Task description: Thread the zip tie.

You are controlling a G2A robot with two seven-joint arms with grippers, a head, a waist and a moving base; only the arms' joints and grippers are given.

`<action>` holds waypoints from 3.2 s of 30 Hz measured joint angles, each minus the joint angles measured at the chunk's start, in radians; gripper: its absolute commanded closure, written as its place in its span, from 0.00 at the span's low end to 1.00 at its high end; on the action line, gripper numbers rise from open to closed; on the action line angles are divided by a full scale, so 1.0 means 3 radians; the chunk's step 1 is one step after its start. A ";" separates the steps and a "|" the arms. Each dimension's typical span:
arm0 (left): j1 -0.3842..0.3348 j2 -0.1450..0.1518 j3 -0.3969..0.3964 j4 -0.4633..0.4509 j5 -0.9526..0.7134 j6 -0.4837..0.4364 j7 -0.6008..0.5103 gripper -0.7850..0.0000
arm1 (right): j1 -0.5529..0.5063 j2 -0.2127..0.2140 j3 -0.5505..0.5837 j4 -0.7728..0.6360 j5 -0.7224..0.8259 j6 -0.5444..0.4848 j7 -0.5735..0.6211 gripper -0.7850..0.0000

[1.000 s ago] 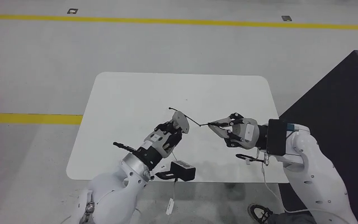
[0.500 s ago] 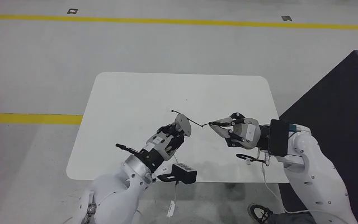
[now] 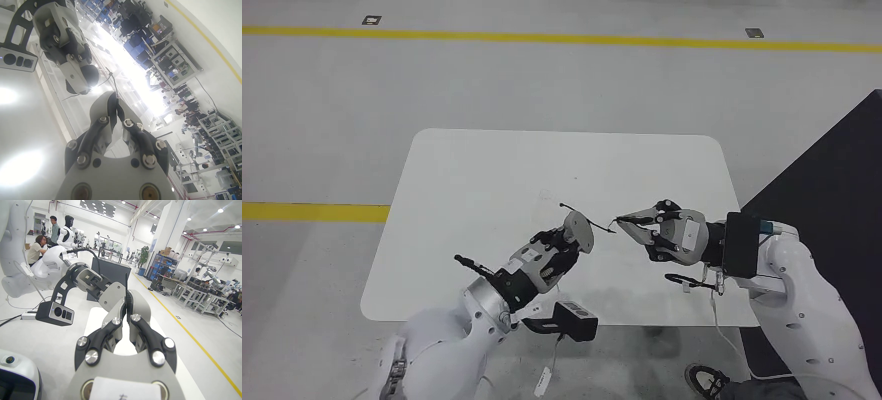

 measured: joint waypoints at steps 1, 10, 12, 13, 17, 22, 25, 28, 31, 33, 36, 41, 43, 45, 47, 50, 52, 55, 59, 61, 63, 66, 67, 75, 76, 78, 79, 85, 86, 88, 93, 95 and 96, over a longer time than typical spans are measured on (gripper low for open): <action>-0.0003 0.0000 0.0000 0.0000 -0.0006 0.0005 0.0007 1.00 | 0.0004 -0.0001 -0.0002 -0.0001 0.0000 -0.0001 0.0003 1.00; -0.0011 0.0001 -0.0020 0.0000 -0.0046 0.0062 -0.0052 0.00 | 0.0011 -0.0010 -0.0033 0.0003 0.0006 -0.0016 0.0022 1.00; -0.0006 0.0001 -0.0025 0.0000 -0.0046 0.0073 -0.0074 0.00 | 0.0011 -0.0010 -0.0033 0.0003 0.0007 -0.0016 0.0022 1.00; -0.0005 0.0002 -0.0025 0.0000 -0.0044 0.0078 -0.0082 0.00 | 0.0011 -0.0010 -0.0033 0.0003 0.0007 -0.0016 0.0022 1.00; 0.0002 0.0001 -0.0028 0.0000 -0.0042 0.0097 -0.0130 0.00 | 0.0011 -0.0010 -0.0032 0.0003 0.0006 -0.0016 0.0022 1.00; 0.0012 0.0000 -0.0036 0.0000 -0.0078 0.0120 -0.0185 0.00 | 0.0011 -0.0010 -0.0032 0.0003 0.0006 -0.0016 0.0022 1.00; 0.0020 0.0000 -0.0058 0.0000 -0.0124 0.0136 -0.0200 0.00 | 0.0011 -0.0010 -0.0032 0.0003 0.0006 -0.0016 0.0022 1.00; 0.0023 0.0006 -0.0110 0.0000 -0.0163 0.0167 -0.0156 0.00 | 0.0011 -0.0010 -0.0032 0.0003 0.0006 -0.0016 0.0022 1.00; 0.0029 0.0014 -0.0208 0.0000 -0.0231 0.0202 -0.0117 0.00 | 0.0011 -0.0010 -0.0032 0.0003 0.0006 -0.0016 0.0022 1.00; 0.0044 0.0023 -0.0288 0.0000 -0.0263 0.0213 -0.0078 0.00 | 0.0011 -0.0010 -0.0032 0.0003 0.0006 -0.0016 0.0022 1.00; 0.0105 0.0032 -0.0398 0.0000 -0.0345 0.0170 -0.0026 0.00 | 0.0006 -0.0012 -0.0029 -0.0008 0.0028 0.0010 0.0014 1.00; 0.0215 0.0048 -0.0516 0.0000 -0.0432 0.0227 -0.0016 0.00 | -0.0023 -0.0033 0.0014 -0.0048 0.0288 0.0259 -0.0100 1.00; 0.0284 0.0053 -0.0556 0.0000 -0.0476 0.0260 -0.0043 0.00 | -0.0046 -0.0043 0.0034 -0.0031 0.0429 0.0356 -0.0169 1.00; 0.0346 0.0058 -0.0593 0.0000 -0.0520 0.0283 -0.0063 0.00 | -0.0059 -0.0054 0.0043 -0.0012 0.0569 0.0420 -0.0237 1.00; 0.0390 0.0063 -0.0617 0.0000 -0.0535 0.0305 -0.0069 0.00 | -0.0077 -0.0066 0.0029 0.0014 0.0722 0.0462 -0.0291 1.00; 0.0454 0.0070 -0.0627 0.0000 -0.0551 0.0288 -0.0059 0.00 | -0.0104 -0.0084 -0.0027 0.0055 0.1003 0.0496 -0.0299 1.00; 0.0487 0.0072 -0.0613 0.0000 -0.0598 0.0264 -0.0039 0.00 | -0.0114 -0.0094 -0.0071 0.0091 0.1207 0.0521 -0.0242 1.00; 0.0511 0.0072 -0.0587 0.0000 -0.0698 0.0194 -0.0016 0.00 | -0.0127 -0.0107 -0.0132 0.0129 0.1505 0.0576 -0.0127 1.00; 0.0496 0.0073 -0.0566 0.0000 -0.0842 0.0034 0.0076 0.00 | -0.0098 -0.0124 -0.0218 0.0153 0.1915 0.0707 0.0102 1.00; 0.0475 0.0072 -0.0574 0.0011 -0.0975 -0.0065 0.0142 0.00 | -0.0069 -0.0131 -0.0251 0.0169 0.2155 0.0813 0.0250 1.00; 0.0466 0.0072 -0.0583 0.0019 -0.1013 -0.0094 0.0161 0.00 | -0.0034 -0.0134 -0.0272 0.0176 0.2382 0.0889 0.0423 1.00; 0.0467 0.0072 -0.0583 0.0019 -0.1004 -0.0088 0.0158 0.00 | 0.0005 -0.0131 -0.0238 0.0187 0.2461 0.0949 0.0567 1.00; 0.0467 0.0072 -0.0583 0.0019 -0.1004 -0.0087 0.0157 0.00 | 0.0005 -0.0131 -0.0236 0.0187 0.2454 0.0949 0.0564 1.00; 0.0468 0.0072 -0.0583 0.0019 -0.1004 -0.0087 0.0157 0.00 | 0.0003 -0.0131 -0.0238 0.0186 0.2448 0.0946 0.0554 1.00; 0.0468 0.0072 -0.0583 0.0019 -0.1004 -0.0087 0.0157 0.00 | 0.0003 -0.0131 -0.0238 0.0186 0.2449 0.0946 0.0554 1.00; 0.0468 0.0072 -0.0583 0.0019 -0.1004 -0.0087 0.0157 0.00 | 0.0003 -0.0131 -0.0238 0.0186 0.2449 0.0946 0.0554 1.00; 0.0468 0.0072 -0.0583 0.0019 -0.1004 -0.0087 0.0157 0.00 | 0.0003 -0.0131 -0.0238 0.0186 0.2449 0.0946 0.0554 1.00; 0.0468 0.0072 -0.0583 0.0019 -0.1004 -0.0087 0.0157 0.00 | 0.0003 -0.0131 -0.0238 0.0186 0.2449 0.0946 0.0554 1.00; 0.0468 0.0072 -0.0583 0.0019 -0.1004 -0.0087 0.0157 0.00 | 0.0003 -0.0131 -0.0238 0.0186 0.2449 0.0946 0.0554 1.00; 0.0468 0.0072 -0.0583 0.0019 -0.1004 -0.0087 0.0157 0.00 | 0.0003 -0.0131 -0.0238 0.0186 0.2449 0.0946 0.0554 1.00; 0.0478 0.0069 -0.0567 0.0042 -0.1013 -0.0119 0.0110 0.00 | 0.0003 -0.0131 -0.0238 0.0186 0.2449 0.0946 0.0554 1.00; 0.0456 0.0053 -0.0529 0.0064 -0.1150 -0.0241 0.0021 0.00 | 0.0003 -0.0131 -0.0238 0.0186 0.2449 0.0946 0.0554 1.00; 0.0405 0.0038 -0.0525 0.0081 -0.1310 -0.0332 -0.0055 0.00 | 0.0003 -0.0131 -0.0238 0.0186 0.2449 0.0946 0.0554 1.00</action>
